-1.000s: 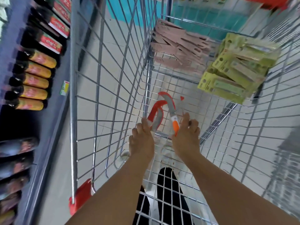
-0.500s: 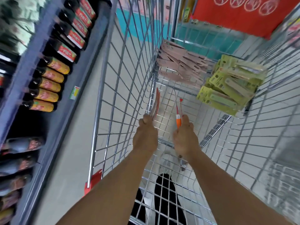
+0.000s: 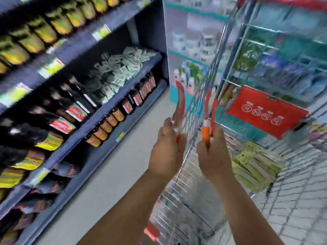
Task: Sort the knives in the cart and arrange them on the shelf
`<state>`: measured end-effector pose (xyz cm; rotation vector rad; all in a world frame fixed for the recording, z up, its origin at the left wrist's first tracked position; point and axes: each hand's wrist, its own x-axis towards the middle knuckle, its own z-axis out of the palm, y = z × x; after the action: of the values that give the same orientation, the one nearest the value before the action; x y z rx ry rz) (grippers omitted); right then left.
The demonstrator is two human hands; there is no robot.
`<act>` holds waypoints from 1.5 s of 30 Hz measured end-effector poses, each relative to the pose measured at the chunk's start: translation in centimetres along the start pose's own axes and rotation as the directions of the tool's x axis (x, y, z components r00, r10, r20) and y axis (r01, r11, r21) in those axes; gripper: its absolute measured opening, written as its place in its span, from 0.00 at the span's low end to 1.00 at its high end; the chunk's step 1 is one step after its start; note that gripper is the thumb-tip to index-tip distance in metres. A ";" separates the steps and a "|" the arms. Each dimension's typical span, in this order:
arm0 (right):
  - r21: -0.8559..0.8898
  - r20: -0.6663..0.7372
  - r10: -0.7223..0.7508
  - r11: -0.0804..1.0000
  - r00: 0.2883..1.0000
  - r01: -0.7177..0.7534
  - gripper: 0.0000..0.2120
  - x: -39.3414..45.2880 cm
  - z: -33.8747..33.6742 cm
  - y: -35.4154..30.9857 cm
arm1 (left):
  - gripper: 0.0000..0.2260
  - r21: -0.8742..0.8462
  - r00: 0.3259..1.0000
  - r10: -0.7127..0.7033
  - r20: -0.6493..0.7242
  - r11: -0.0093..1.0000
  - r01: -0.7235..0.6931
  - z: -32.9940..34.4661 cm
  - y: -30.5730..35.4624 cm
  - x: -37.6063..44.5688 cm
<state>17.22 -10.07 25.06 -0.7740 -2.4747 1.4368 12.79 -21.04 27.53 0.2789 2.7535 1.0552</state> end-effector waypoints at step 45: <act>-0.067 0.744 -0.505 0.595 0.438 0.801 0.20 -25.9 60.0 -64.2 | 0.24 0.040 0.445 -0.456 -0.771 0.662 0.749 -71.5 -45.0 -9.5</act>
<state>-6.99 -94.52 51.19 0.8879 -3.0480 0.9191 0.39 -101.91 50.49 -1.3306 3.1861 0.4210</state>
